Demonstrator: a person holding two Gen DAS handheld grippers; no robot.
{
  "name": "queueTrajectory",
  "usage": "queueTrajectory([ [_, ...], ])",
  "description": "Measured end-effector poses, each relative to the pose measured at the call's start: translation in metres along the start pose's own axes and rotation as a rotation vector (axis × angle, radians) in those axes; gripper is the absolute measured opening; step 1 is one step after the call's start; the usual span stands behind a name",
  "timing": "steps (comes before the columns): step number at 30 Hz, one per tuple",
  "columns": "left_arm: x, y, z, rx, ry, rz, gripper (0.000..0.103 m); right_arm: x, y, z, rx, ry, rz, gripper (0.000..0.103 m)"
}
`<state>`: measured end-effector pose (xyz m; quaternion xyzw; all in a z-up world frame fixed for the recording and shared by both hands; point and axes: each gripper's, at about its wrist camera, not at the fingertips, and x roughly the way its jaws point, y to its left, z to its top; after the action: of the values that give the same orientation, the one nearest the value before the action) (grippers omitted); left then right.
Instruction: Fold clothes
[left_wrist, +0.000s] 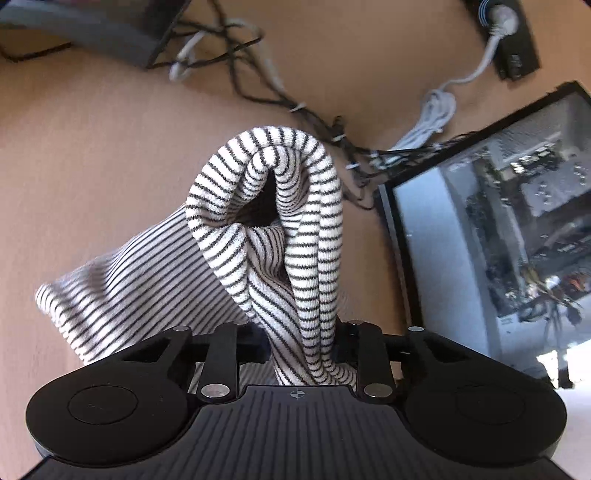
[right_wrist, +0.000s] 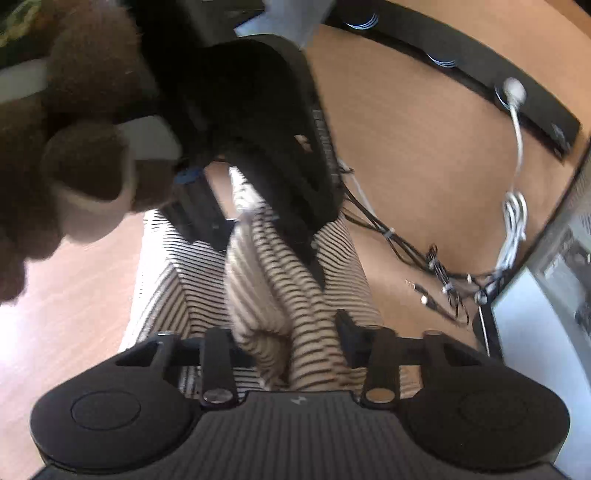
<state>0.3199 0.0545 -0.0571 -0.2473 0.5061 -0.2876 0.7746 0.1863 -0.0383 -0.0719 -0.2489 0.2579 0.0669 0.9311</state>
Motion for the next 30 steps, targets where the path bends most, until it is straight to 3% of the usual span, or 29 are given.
queueTrajectory([
  [5, -0.035, -0.012, 0.006, 0.051, -0.038, -0.112, 0.027, -0.024, -0.011, 0.023, -0.140, -0.071, 0.004, 0.026],
  [9, -0.071, -0.008, -0.008, 0.122, -0.052, -0.165, 0.028, -0.063, 0.009, 0.042, -0.242, -0.122, 0.048, 0.026],
  [12, -0.082, 0.018, -0.029, 0.120, -0.023, -0.142, 0.028, -0.068, 0.037, 0.037, -0.310, -0.102, 0.112, 0.027],
  [16, -0.074, 0.060, -0.059, 0.044, 0.030, -0.072, 0.032, -0.062, 0.080, 0.020, -0.403, -0.019, 0.221, 0.029],
  [18, -0.076, 0.077, -0.075, 0.020, 0.031, -0.080, 0.033, -0.059, 0.093, 0.012, -0.417, 0.020, 0.285, 0.029],
  [23, -0.105, 0.091, -0.087, -0.033, -0.006, -0.103, 0.039, -0.063, 0.101, 0.010, -0.412, 0.027, 0.317, 0.031],
  [24, -0.113, 0.093, -0.088, -0.047, -0.013, -0.101, 0.043, -0.064, 0.101, 0.011, -0.405, 0.028, 0.322, 0.031],
  [26, -0.126, 0.097, -0.092, -0.073, -0.020, -0.093, 0.059, -0.065, 0.101, 0.013, -0.391, 0.032, 0.333, 0.031],
  [30, -0.138, 0.107, -0.109, -0.112, 0.009, -0.026, 0.057, -0.070, 0.094, 0.015, -0.279, 0.020, 0.305, 0.027],
])
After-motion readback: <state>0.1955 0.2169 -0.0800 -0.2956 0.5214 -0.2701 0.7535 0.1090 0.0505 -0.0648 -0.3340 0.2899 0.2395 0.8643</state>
